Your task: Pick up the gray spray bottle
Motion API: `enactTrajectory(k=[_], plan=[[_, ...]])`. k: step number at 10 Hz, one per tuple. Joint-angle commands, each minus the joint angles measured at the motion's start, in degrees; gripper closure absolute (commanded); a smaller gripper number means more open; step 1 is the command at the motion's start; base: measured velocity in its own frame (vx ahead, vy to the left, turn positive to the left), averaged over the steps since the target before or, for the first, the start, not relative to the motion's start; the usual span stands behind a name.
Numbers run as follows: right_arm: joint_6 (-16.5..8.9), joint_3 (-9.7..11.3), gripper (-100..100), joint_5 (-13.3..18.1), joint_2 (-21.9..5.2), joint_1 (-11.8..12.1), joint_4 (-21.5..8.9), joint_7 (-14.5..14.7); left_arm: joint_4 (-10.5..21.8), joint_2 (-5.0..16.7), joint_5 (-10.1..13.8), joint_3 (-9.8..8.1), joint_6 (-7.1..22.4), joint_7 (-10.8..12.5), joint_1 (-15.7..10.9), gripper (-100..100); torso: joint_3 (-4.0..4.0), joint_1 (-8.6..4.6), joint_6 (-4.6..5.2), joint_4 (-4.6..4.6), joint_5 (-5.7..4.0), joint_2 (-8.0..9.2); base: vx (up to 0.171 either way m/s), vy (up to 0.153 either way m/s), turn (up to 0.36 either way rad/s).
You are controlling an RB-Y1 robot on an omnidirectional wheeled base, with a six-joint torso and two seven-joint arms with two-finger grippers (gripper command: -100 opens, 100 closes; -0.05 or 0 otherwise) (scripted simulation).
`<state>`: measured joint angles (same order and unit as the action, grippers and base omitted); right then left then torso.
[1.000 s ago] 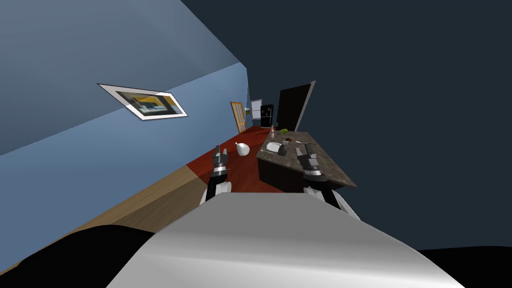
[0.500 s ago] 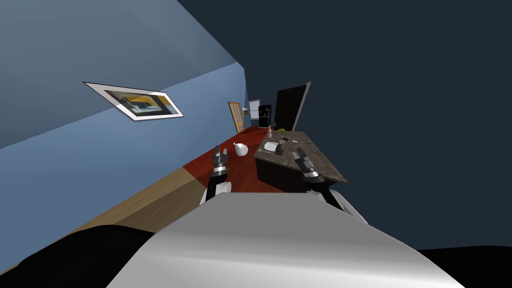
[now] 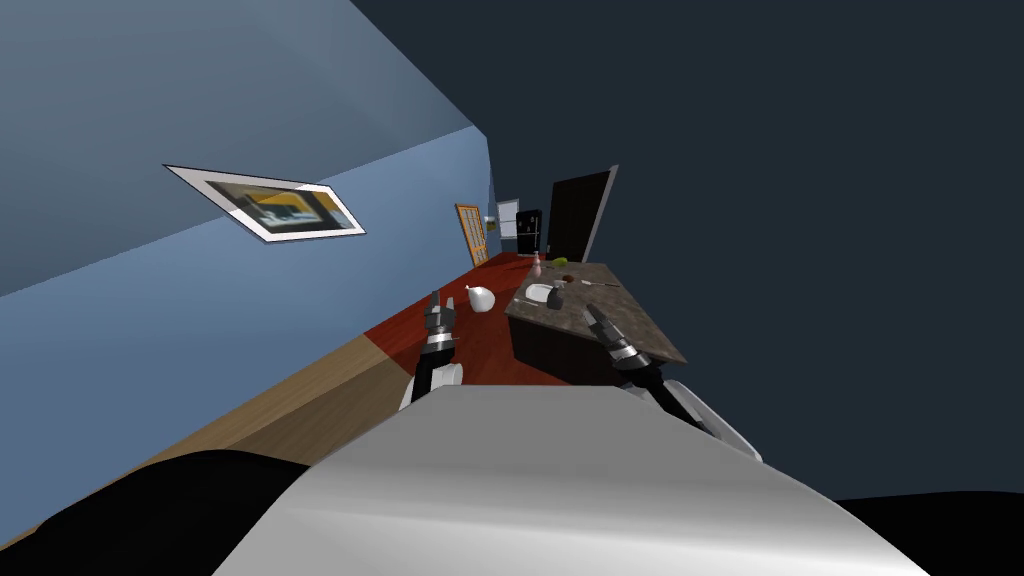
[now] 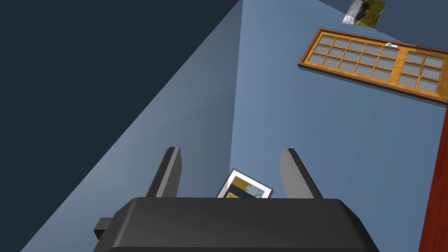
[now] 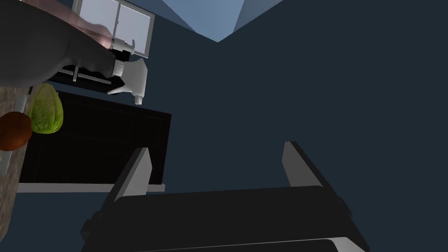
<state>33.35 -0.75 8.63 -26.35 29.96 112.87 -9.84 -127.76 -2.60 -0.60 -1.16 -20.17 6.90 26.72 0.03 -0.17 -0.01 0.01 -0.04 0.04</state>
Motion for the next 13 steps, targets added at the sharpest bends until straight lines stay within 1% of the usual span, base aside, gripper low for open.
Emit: enactTrajectory(k=[1,2,3,4,5,6,7,8,9,10,11,12,13], plan=[[-0.02,0.26,-100,0.62,-1.93,-0.21,-0.97,-0.22,0.0,0.0,0.0,0.0,0.0,0.0,0.0,0,0.0,0.0,0.0,0.0,0.0,0.0,-0.006,-0.031,0.004],[-0.05,0.69,-100,1.85,-4.19,-0.21,-2.43,-0.57,0.0,0.0,0.0,0.0,0.0,0.0,0.0,0,-0.01,0.04,0.0,0.0,0.0,-0.01,-0.004,-0.033,0.025],[-0.05,0.69,-100,1.85,-4.75,-0.21,-2.43,-0.57,0.0,0.0,0.0,0.0,0.0,0.0,0.0,0,-0.01,0.03,-0.01,0.0,0.0,-0.03,-0.001,-0.035,0.014],[-0.09,1.14,-100,3.11,-7.03,-0.23,-3.88,-0.92,0.0,0.0,0.0,0.0,0.0,0.0,0.0,0,-0.01,0.04,0.0,0.0,0.0,-0.03,-0.002,-0.039,0.034],[-0.09,1.14,-100,3.11,-7.67,-0.23,-3.88,-0.92,0.0,0.0,0.0,0.0,0.0,0.0,0.0,0,-0.02,0.02,-0.01,-0.01,0.0,-0.03,-0.002,-0.032,0.023],[-0.13,1.59,-100,4.4,-9.82,-0.3,-5.3,-1.25,0.0,0.0,0.0,0.0,0.0,0.0,0.0,0,-0.02,0.04,0.0,0.0,0.0,-0.04,0.003,-0.042,0.068],[-0.13,1.59,-100,4.4,-10.67,-0.3,-5.3,-1.25,0.0,0.0,0.0,0.0,0.0,0.0,0.0,0,-0.03,0.01,-0.02,-0.01,0.0,-0.06,0.001,-0.037,0.031],[-0.18,2.04,-100,5.7,-12.85,-0.39,-6.69,-1.57,0.0,0.0,0.0,0.0,0.0,0.0,0.0,0,-0.03,0.03,0.0,-0.01,0.0,-0.05,0.002,-0.037,0.062],[-0.18,2.04,-100,5.7,-13.73,-0.39,-6.69,-1.57,0.0,0.0,0.0,0.0,0.0,0.0,0.0,0,-0.03,0.02,-0.01,-0.01,0.0,-0.05,0.002,-0.034,0.047],[-0.24,2.51,-100,7.0,-15.88,-0.52,-8.02,-1.87,0.0,0.0,0.0,0.0,0.0,0.0,0.0,0,-0.03,0.04,0.0,-0.01,0.0,-0.05,0.006,-0.036,0.102],[-0.24,2.51,-100,7.0,-16.83,-0.52,-8.02,-1.87,0.0,0.0,0.0,0.0,0.0,0.0,0.0,0,-0.04,0.03,-0.02,-0.01,0.0,-0.07,0.008,-0.036,0.045],[-0.3,2.97,-100,8.3,-18.93,-0.69,-9.3,-2.15,0.0,0.0,0.0,0.0,0.0,0.0,0.0,0,-0.05,0.04,0.0,-0.01,0.0,-0.08,0.009,-0.037,0.096],[-0.3,2.97,-100,8.3,-19.95,-0.69,-9.3,-2.15,0.0,0.0,0.0,0.0,0.0,0.0,0.0,0,-0.05,0.03,-0.02,-0.02,0.0,-0.09,0.003,-0.035,0.059]])
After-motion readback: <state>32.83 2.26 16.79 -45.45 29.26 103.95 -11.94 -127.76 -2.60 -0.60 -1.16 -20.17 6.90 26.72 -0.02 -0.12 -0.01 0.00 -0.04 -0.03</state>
